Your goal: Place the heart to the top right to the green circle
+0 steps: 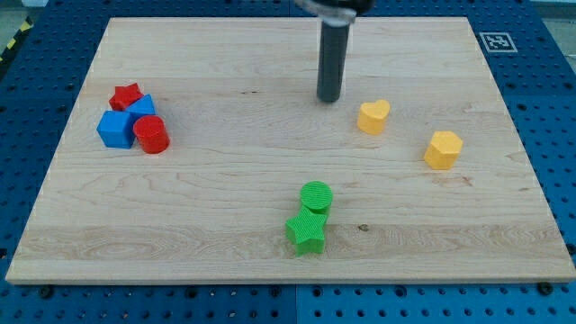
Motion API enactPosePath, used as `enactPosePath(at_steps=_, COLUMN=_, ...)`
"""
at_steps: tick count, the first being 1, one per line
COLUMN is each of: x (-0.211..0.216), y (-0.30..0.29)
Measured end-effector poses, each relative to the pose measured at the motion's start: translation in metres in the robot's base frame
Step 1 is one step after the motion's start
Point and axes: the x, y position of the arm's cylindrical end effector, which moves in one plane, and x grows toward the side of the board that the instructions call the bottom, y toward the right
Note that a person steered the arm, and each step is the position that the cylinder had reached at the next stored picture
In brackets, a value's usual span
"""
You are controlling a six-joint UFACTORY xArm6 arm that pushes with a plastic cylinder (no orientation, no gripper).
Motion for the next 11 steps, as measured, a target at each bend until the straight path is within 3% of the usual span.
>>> enactPosePath(at_steps=1, x=-0.004, y=0.019)
enactPosePath(at_steps=3, x=0.053, y=0.034)
enactPosePath(at_steps=5, x=0.052, y=0.086)
enactPosePath(at_steps=7, x=0.095, y=0.078)
enactPosePath(at_steps=9, x=0.065, y=0.052)
enactPosePath(at_steps=11, x=0.089, y=0.053)
